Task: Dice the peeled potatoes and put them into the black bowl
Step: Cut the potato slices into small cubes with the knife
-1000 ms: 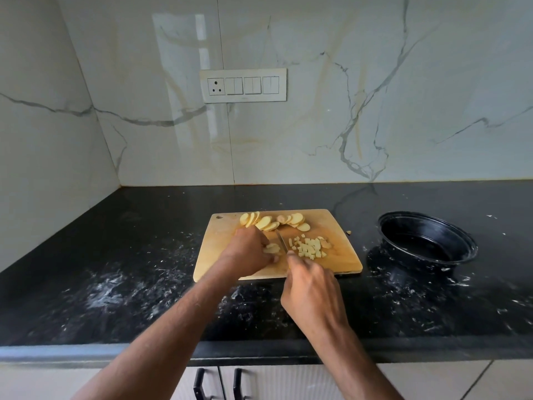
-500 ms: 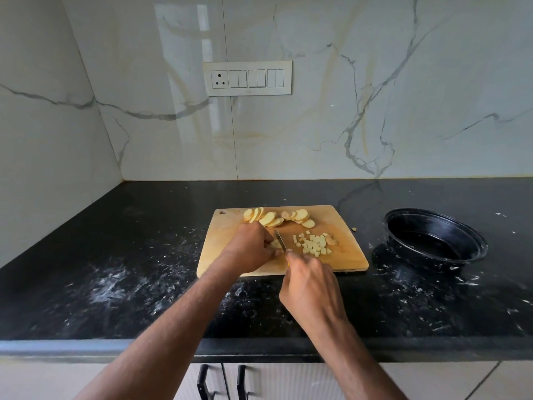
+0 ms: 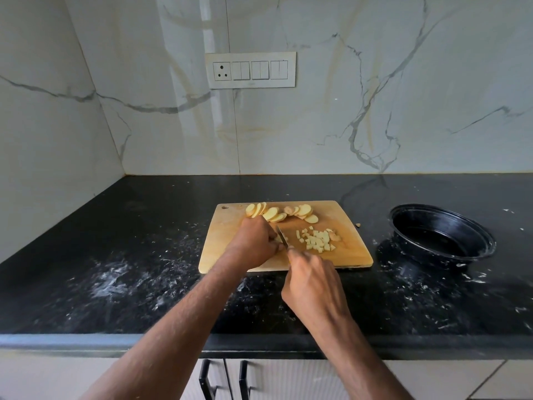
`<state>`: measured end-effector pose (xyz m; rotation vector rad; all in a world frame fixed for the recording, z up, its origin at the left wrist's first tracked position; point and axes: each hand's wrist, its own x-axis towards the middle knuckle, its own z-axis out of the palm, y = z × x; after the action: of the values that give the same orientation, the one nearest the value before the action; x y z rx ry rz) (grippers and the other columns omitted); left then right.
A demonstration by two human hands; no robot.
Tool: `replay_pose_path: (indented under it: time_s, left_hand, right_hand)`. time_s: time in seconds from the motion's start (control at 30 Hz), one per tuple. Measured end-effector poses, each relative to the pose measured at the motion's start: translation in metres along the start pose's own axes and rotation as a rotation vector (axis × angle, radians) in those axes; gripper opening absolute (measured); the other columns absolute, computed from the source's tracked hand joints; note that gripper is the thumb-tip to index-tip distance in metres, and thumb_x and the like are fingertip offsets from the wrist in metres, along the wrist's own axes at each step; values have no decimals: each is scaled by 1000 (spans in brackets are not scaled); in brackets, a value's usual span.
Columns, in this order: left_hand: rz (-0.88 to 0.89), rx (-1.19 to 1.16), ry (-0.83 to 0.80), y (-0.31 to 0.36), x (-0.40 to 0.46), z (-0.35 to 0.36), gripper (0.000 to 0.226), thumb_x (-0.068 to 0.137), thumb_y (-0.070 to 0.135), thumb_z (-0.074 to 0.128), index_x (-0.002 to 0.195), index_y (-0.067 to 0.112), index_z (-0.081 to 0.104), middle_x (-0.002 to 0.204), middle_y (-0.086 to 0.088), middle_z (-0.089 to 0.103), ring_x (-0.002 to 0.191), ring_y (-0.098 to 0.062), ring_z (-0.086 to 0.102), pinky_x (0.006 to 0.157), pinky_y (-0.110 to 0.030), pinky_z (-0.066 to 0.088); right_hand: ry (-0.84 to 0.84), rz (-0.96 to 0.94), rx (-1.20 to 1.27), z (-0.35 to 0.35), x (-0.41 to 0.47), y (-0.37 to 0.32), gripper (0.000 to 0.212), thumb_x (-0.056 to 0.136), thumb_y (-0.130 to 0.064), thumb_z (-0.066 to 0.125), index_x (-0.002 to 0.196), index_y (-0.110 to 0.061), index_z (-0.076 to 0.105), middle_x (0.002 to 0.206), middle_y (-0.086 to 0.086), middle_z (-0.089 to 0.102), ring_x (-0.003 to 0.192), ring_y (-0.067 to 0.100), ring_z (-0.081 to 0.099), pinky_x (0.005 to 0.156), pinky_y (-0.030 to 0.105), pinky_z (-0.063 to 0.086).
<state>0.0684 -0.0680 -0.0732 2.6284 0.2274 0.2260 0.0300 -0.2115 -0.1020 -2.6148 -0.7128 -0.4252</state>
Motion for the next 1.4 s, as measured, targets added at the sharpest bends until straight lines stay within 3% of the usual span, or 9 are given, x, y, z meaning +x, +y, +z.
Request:
replay_pose_path:
  time_s: [0.23,0.43,0.63,0.73,0.8,0.97,1.07,1.27,1.4]
  left_hand:
    - [12,-1,1,-2,4,-1,39,87,13,71,52,18,55,58,6,46,53,-9,37,37,-11,31]
    - [5,3,17,-4,9,4,15,88,15,70,74,12,72,68,3,55,58,-9,45,45,-14,30]
    - [9,-65,20,-8,10,5,11,85,12,70,80,11,80,68,1,64,56,-9,47,40,-10,31]
    - [-10,-96,45,-9,9,8,9,87,15,72,90,14,81,81,0,71,63,-8,56,44,-8,34]
    - [-15,-110,53,-9,9,9,13,88,18,74,98,14,80,88,2,73,70,-8,61,50,-8,37]
    - [-12,-155,70,-13,4,12,26,88,21,76,113,13,76,103,3,75,84,-9,64,64,-9,45]
    - [-16,-251,93,-21,0,15,31,83,24,81,113,18,76,103,10,73,94,-6,65,77,-16,50]
    - [-65,-316,123,-24,0,14,40,77,24,87,115,17,75,99,9,73,81,0,60,65,-9,46]
    - [-36,-268,128,-25,3,15,40,76,22,86,114,13,75,107,3,75,87,-5,63,78,-17,53]
  right_hand:
    - [-32,-21,5,-1,5,-1,27,88,-6,61,115,-11,64,94,1,70,75,12,65,69,20,52]
    - [-61,-52,-5,-4,14,3,24,84,-4,66,107,-12,64,92,3,68,76,16,61,69,23,49]
    - [-49,-110,-79,-3,10,3,37,88,-4,63,125,-9,59,100,5,69,84,18,65,78,29,57]
    - [-50,-151,-126,-3,2,1,45,94,-6,55,139,-4,51,112,10,68,90,21,66,79,31,56]
    - [-50,-131,-141,-4,-4,4,48,91,-6,57,139,-5,51,112,8,69,90,20,67,79,30,56]
    - [13,41,-61,-6,-11,15,26,88,-7,58,111,-16,65,92,-1,72,77,14,69,67,25,56]
    - [64,46,20,-5,-10,18,27,92,-13,60,118,-16,66,95,-2,73,78,10,69,68,22,58]
    - [113,12,88,-5,-5,9,28,95,-18,63,123,-17,66,99,-2,73,80,9,69,68,16,56]
    - [101,14,86,0,-1,3,28,95,-18,61,123,-17,65,96,-3,72,77,9,68,65,20,58]
